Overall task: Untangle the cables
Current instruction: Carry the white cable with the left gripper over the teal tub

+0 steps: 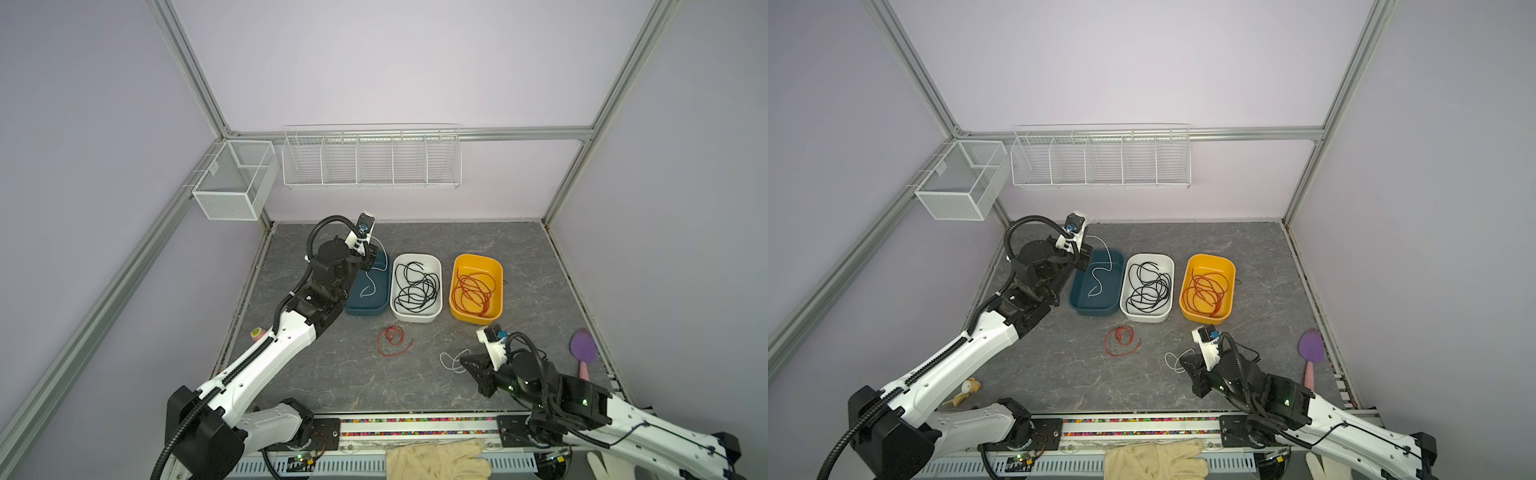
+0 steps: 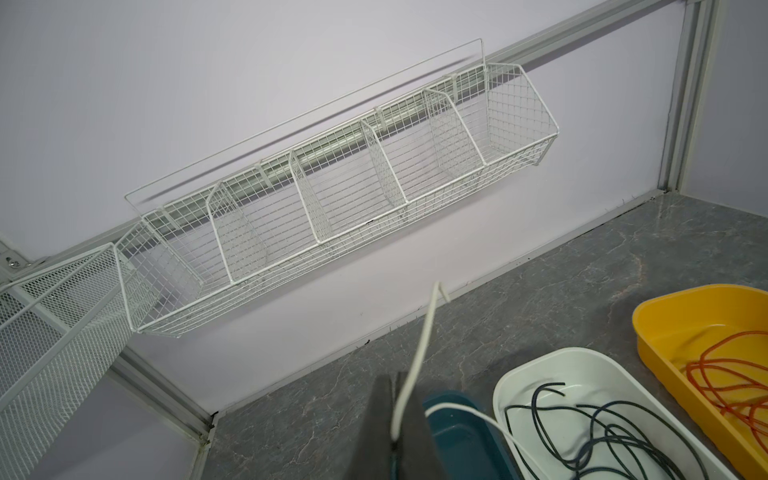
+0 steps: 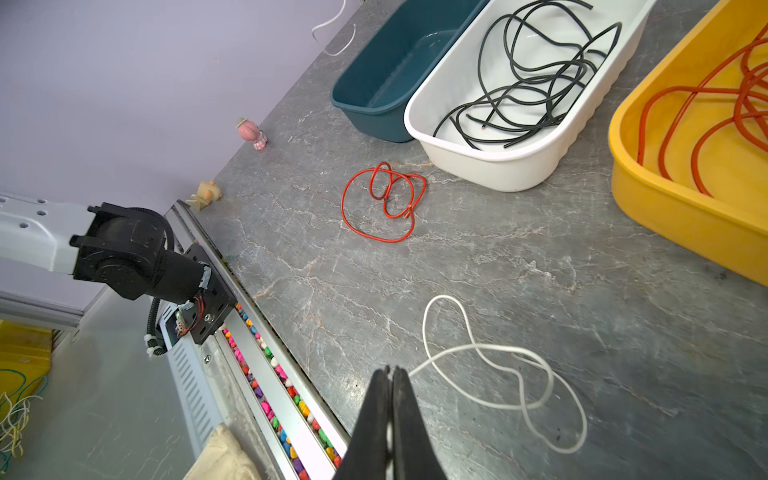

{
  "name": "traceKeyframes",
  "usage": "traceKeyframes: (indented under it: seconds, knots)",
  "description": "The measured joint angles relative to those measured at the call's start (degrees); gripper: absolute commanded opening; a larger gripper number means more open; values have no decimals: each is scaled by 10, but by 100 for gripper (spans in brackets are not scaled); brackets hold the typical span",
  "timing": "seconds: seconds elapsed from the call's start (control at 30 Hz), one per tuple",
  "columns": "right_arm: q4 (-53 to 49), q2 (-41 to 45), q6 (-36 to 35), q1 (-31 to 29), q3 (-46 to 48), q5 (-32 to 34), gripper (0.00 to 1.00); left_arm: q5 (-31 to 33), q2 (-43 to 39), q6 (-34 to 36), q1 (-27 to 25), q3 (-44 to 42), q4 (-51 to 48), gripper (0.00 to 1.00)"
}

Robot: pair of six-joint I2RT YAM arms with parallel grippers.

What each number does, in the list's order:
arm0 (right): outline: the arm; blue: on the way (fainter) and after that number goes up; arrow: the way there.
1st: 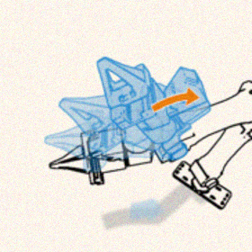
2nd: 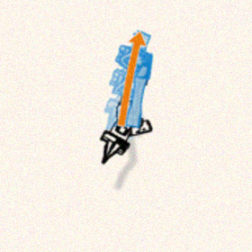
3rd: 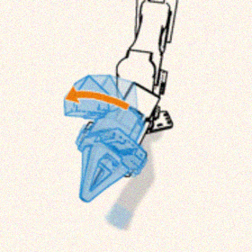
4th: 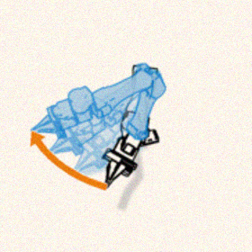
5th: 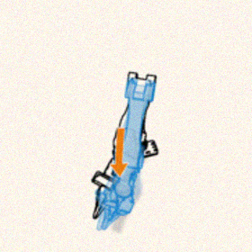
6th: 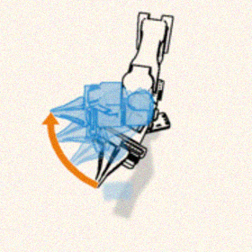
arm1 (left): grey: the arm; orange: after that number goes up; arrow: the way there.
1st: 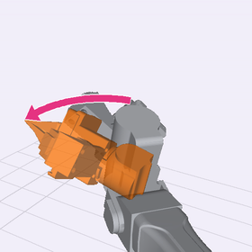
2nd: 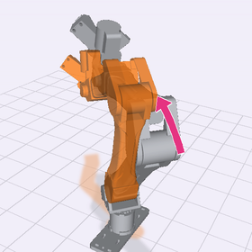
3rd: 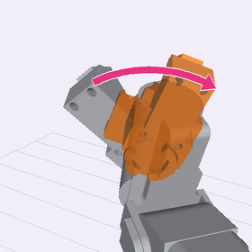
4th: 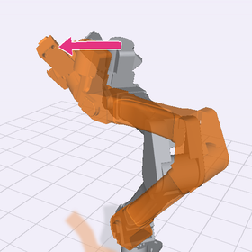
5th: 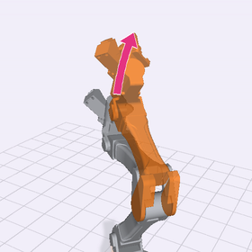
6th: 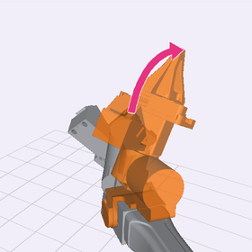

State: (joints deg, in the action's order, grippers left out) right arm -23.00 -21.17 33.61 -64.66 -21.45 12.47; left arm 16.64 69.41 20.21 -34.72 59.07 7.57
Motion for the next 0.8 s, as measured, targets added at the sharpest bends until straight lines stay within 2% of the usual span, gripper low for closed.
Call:
traceKeyframes:
  seconds: [0.3,0.8]
  knots:
    - [-29,21,-6,0,-26,-1,7,-4,48,-14,56,-58,62,0]
    - [-57,33,-9,0,-74,-7,7,0,131,-46,58,-107,110,0]
